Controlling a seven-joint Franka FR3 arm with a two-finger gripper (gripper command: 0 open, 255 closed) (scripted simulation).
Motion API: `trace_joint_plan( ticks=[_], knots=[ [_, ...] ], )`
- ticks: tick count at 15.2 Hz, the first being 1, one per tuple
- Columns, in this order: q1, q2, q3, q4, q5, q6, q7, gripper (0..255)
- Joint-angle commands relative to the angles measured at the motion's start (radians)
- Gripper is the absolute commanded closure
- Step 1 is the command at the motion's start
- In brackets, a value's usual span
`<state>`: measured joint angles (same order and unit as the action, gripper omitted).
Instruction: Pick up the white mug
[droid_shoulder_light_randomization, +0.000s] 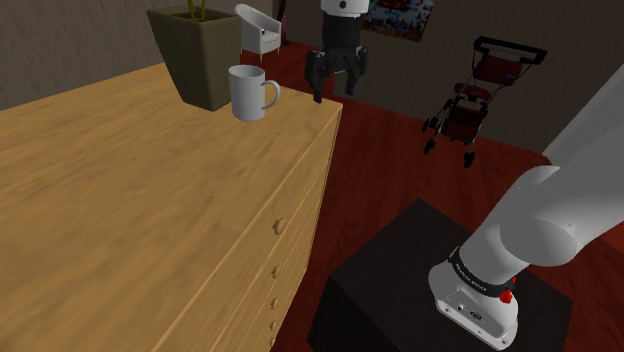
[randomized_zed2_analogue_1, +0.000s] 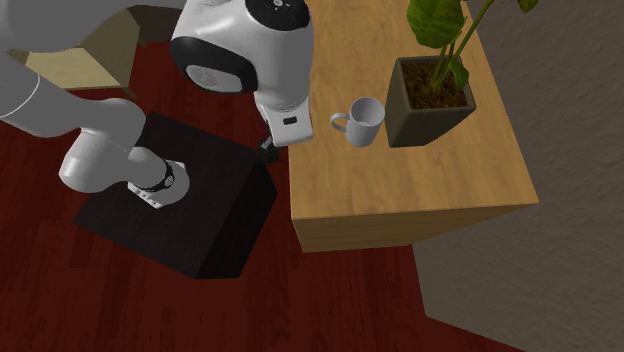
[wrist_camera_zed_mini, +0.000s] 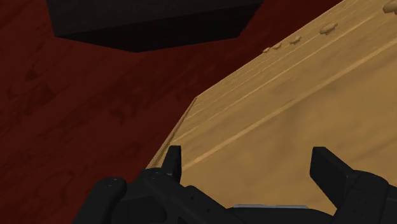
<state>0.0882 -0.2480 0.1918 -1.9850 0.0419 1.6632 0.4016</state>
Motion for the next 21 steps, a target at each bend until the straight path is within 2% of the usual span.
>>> trace_joint_plan(
  ticks=[1, 10, 17, 21],
  knots=[
    [0.01, 0.06, 0.023, 0.068, -0.008, 0.007, 0.032, 0],
    [0.075, 0.356, 0.104, 0.455, -0.098, -0.028, 0.166, 0],
    [0.186, 0.649, 0.132, 0.9, -0.217, -0.15, 0.246, 0],
    [0.173, 0.62, 0.131, 0.801, -0.207, -0.079, 0.248, 0]
  ],
)
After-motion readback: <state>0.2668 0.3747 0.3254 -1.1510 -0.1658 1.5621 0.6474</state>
